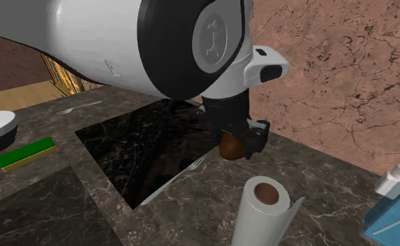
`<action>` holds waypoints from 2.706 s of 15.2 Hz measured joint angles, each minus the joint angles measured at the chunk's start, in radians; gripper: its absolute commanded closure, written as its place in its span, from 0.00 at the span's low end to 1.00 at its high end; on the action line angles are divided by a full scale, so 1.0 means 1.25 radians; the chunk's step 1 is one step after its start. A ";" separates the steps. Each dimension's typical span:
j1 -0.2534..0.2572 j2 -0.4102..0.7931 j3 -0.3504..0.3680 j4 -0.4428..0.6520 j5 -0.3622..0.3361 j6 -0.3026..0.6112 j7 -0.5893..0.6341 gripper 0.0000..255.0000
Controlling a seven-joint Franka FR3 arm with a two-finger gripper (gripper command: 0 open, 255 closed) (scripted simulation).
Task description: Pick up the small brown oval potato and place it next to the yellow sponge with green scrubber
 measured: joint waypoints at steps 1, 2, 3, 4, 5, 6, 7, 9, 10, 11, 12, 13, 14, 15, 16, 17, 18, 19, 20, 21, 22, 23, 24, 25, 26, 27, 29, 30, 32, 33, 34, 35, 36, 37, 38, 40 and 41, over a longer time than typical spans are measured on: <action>0.006 -0.012 0.017 -0.014 -0.005 0.000 0.026 1.00; 0.011 -0.026 0.034 -0.028 -0.008 -0.002 0.050 1.00; 0.016 -0.039 0.049 -0.039 -0.010 -0.007 0.072 1.00; 0.021 -0.048 0.062 -0.046 -0.012 -0.010 0.090 1.00; 0.026 -0.058 0.077 -0.054 -0.012 -0.015 0.110 1.00; 0.033 -0.064 0.095 -0.065 -0.013 -0.012 0.136 1.00; 0.041 -0.069 0.114 -0.068 -0.013 -0.018 0.161 1.00; 0.054 -0.087 0.145 -0.080 -0.011 -0.028 0.202 1.00; 0.061 -0.089 0.160 -0.076 -0.009 -0.037 0.222 1.00; 0.067 -0.080 0.177 -0.072 -0.008 -0.035 0.245 1.00; 0.075 -0.089 0.194 -0.077 -0.006 -0.041 0.266 1.00; 0.082 -0.097 0.210 -0.087 -0.004 -0.041 0.288 1.00; 0.090 -0.101 0.226 -0.088 -0.001 -0.048 0.309 1.00; 0.099 -0.096 0.248 -0.083 0.001 -0.052 0.337 1.00; 0.107 -0.101 0.264 -0.081 0.004 -0.061 0.357 1.00; 0.114 -0.101 0.281 -0.081 0.007 -0.064 0.380 1.00; 0.120 -0.095 0.297 -0.072 0.008 -0.070 0.400 1.00; 0.128 -0.097 0.314 -0.065 0.012 -0.081 0.421 1.00; 0.133 -0.082 0.332 -0.050 0.011 -0.085 0.444 1.00; 0.138 -0.075 0.347 -0.044 0.011 -0.087 0.464 1.00; 0.143 -0.066 0.364 -0.035 0.011 -0.091 0.487 1.00; 0.150 -0.062 0.381 -0.026 0.012 -0.098 0.509 1.00; 0.154 -0.053 0.395 -0.013 0.011 -0.104 0.527 1.00; 0.159 -0.041 0.414 -0.001 0.009 -0.109 0.551 1.00; 0.163 -0.028 0.432 0.015 0.006 -0.116 0.576 1.00; 0.169 -0.022 0.448 0.021 0.005 -0.120 0.598 1.00; 0.177 0.004 0.482 0.056 -0.003 -0.137 0.644 1.00; 0.181 0.016 0.498 0.070 -0.007 -0.145 0.667 1.00; 0.184 0.054 0.528 0.108 -0.025 -0.155 0.710 1.00; 0.189 0.069 0.546 0.121 -0.033 -0.160 0.737 1.00; 0.192 0.090 0.564 0.144 -0.045 -0.170 0.764 1.00; 0.196 0.105 0.577 0.157 -0.053 -0.175 0.786 1.00; 0.200 0.126 0.592 0.188 -0.064 -0.193 0.808 1.00; 0.205 0.156 0.611 0.215 -0.084 -0.201 0.840 1.00; 0.211 0.177 0.624 0.240 -0.096 -0.215 0.864 1.00; 0.223 0.226 0.647 0.293 -0.129 -0.241 0.910 1.00; 0.234 0.259 0.660 0.325 -0.150 -0.256 0.940 1.00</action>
